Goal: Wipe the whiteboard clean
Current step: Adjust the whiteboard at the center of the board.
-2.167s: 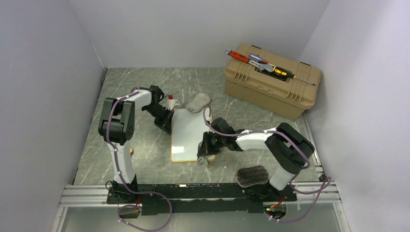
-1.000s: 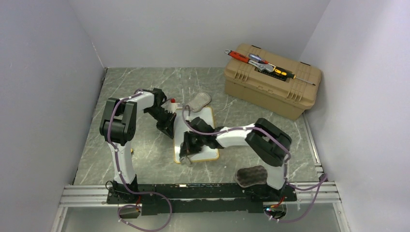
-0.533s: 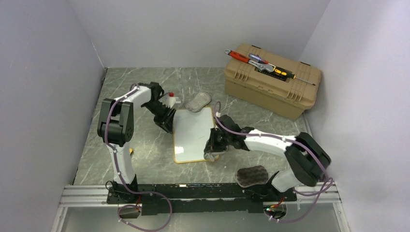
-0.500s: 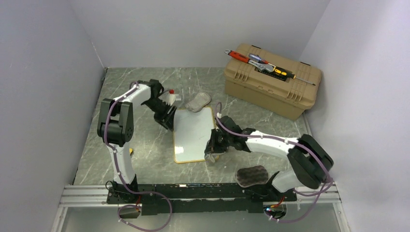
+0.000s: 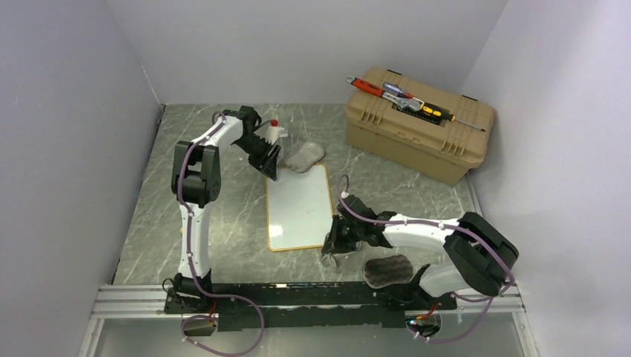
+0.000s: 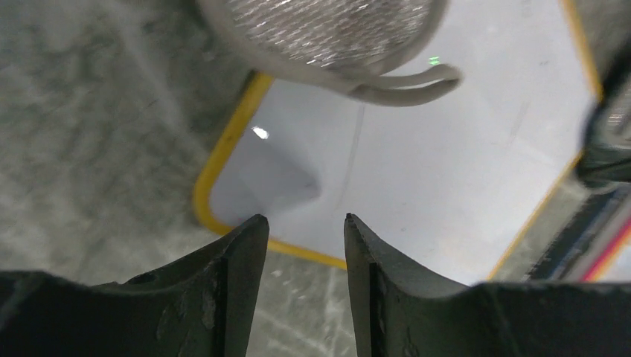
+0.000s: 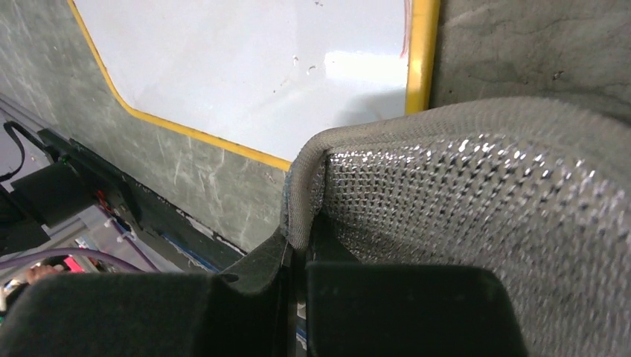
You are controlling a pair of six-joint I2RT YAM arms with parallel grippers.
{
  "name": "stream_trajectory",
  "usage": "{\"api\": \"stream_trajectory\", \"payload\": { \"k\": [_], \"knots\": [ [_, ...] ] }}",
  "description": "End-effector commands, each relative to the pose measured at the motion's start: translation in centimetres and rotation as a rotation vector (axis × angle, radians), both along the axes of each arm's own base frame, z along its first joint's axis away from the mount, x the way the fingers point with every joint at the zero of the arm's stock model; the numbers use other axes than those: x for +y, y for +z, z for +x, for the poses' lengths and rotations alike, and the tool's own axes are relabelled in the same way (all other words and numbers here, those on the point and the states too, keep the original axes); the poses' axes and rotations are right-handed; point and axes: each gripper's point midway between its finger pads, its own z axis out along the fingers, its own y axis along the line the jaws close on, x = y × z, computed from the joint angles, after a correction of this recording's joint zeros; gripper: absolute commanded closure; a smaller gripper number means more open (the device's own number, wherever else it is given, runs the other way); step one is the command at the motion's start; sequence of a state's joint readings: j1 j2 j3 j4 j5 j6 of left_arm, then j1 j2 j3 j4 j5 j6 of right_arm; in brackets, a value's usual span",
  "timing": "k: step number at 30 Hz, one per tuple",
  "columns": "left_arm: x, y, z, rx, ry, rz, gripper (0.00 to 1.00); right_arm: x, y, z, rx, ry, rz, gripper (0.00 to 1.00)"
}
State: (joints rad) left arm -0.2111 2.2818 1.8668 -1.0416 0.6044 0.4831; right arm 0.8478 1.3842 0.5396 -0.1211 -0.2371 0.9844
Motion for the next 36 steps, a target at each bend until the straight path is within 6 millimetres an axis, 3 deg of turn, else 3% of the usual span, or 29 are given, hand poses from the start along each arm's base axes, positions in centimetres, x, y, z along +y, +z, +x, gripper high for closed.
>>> {"api": "stream_trajectory", "payload": {
  "k": [1,9,15,17,21,26,30,36],
  "knots": [
    [-0.5,-0.4,1.4,-0.052,-0.042,-0.010,0.49,0.2,-1.1,-0.4,0.041,-0.038,0.009,1.00],
    [1.1,-2.8,0.6,-0.004,-0.035,0.039,0.58,-0.5,-1.1,2.1,0.012,-0.130,-0.014,1.00],
    [0.0,2.5,2.9,-0.152,-0.023,-0.038,0.52,-1.3,-1.6,1.6,0.030,-0.150,-0.027,1.00],
    [-0.4,3.4,3.9,-0.191,-0.017,-0.050,0.50,-1.7,-2.2,1.1,0.047,-0.164,-0.027,1.00],
    [-0.2,1.9,6.1,-0.210,0.003,-0.014,0.45,-2.0,-2.5,0.7,0.058,-0.179,-0.024,1.00],
    [-0.5,-0.4,6.6,-0.170,-0.008,-0.015,0.45,-2.2,-2.5,0.8,0.059,-0.193,-0.026,1.00],
    [-0.4,-1.8,5.1,-0.110,-0.039,-0.019,0.47,-2.4,-2.8,1.6,0.061,-0.219,-0.033,1.00],
    [0.6,-4.1,1.4,0.008,-0.091,0.009,0.55,-3.1,-2.9,4.7,0.041,-0.291,-0.062,1.00]
  ]
}}
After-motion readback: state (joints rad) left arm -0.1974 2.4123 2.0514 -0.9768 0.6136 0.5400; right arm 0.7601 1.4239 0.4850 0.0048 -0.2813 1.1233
